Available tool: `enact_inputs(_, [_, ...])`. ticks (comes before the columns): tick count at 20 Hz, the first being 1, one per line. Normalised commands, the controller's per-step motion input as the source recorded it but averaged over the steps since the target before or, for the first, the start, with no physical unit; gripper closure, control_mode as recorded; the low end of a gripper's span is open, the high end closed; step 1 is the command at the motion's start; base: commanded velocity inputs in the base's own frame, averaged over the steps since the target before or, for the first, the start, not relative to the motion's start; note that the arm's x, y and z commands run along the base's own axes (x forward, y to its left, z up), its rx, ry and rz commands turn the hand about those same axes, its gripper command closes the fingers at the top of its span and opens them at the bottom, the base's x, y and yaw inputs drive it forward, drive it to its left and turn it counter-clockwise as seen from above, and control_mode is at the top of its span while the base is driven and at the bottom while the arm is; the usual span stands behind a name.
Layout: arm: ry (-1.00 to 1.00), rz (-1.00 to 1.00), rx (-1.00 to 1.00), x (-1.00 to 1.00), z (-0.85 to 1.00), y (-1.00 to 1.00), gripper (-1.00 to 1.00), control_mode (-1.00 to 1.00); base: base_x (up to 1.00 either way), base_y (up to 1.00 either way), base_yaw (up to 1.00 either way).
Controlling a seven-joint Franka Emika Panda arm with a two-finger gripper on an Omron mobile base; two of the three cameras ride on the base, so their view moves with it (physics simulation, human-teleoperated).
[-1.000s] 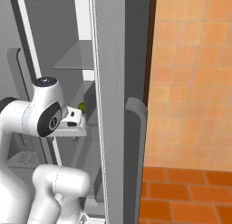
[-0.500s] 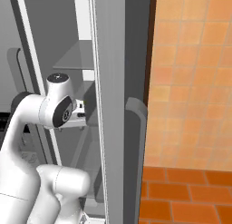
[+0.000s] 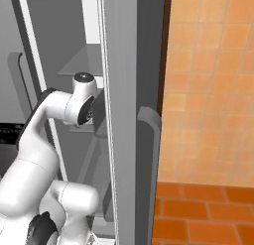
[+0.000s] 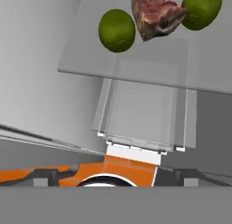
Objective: Place one lime and one steak in each tupperware on the nearby counter, to pack two identical lunches.
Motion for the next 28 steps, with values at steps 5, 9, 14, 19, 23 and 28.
enact_inputs(5, [-0.03, -0.05, 0.01, 0.55, -0.01, 0.21, -1.00, -1.00, 0.00, 0.00, 0.00])
enact_inputs(9, [-0.13, 0.00, 0.05, 0.34, -0.11, 0.26, -1.00, -1.00, 0.00, 0.00, 0.00])
enact_inputs(14, [-0.03, 0.00, 0.02, 0.26, -0.30, 0.25, -1.00, -1.00, 0.00, 0.00, 0.00])
enact_inputs(19, [-0.03, 0.00, 0.00, 0.56, -0.20, 0.14, -1.00, -1.00, 0.00, 0.00, 0.00])
enact_inputs(23, [-0.02, 0.00, 0.00, 0.53, -0.08, 0.11, -1.00, -1.00, 0.00, 0.00, 0.00])
enact_inputs(28, [-0.01, 0.00, 0.00, 0.30, -0.23, 0.08, -1.00, -1.00, 0.00, 0.00, 0.00])
